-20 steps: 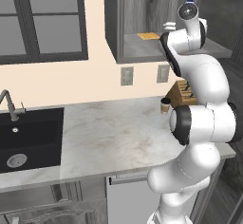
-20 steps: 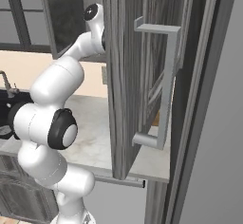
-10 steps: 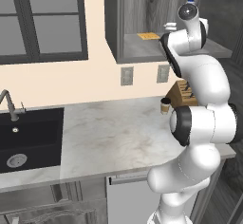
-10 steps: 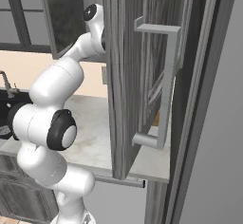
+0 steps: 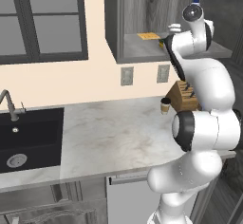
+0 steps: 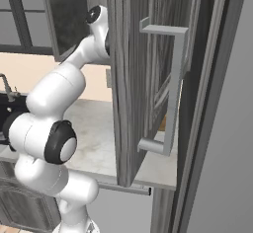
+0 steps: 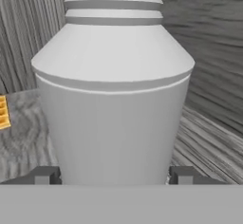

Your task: Pick the sponge and spray from the cabinet and place them on the counter.

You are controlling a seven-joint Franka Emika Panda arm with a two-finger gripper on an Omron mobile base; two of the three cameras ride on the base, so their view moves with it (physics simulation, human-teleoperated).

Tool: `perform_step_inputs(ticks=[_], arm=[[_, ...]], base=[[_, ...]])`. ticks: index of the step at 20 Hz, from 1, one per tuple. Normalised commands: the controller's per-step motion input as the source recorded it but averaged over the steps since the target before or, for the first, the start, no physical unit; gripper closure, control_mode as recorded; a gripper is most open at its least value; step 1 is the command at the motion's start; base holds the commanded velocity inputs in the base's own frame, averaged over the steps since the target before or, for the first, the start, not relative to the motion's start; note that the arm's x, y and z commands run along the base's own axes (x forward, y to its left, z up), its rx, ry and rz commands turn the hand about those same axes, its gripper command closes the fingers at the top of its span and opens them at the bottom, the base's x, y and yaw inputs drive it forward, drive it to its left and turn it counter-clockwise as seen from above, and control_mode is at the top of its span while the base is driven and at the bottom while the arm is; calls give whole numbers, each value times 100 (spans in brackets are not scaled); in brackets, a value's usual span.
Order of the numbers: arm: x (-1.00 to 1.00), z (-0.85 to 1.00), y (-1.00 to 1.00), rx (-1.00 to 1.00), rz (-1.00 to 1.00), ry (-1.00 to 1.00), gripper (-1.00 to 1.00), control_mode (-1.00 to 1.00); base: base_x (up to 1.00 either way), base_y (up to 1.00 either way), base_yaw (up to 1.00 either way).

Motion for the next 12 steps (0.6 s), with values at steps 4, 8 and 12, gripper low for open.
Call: perform_step_inputs(ticks=[4,8,12], arm=[[-39,-11,-23,4,-3,-3,100,-100],[-37,-2,-16,1,-3,-2,100,-100],[-34,2,-6,-2,-2,0,100,-100]], base=[[0,0,0],[0,0,0],[0,0,0]])
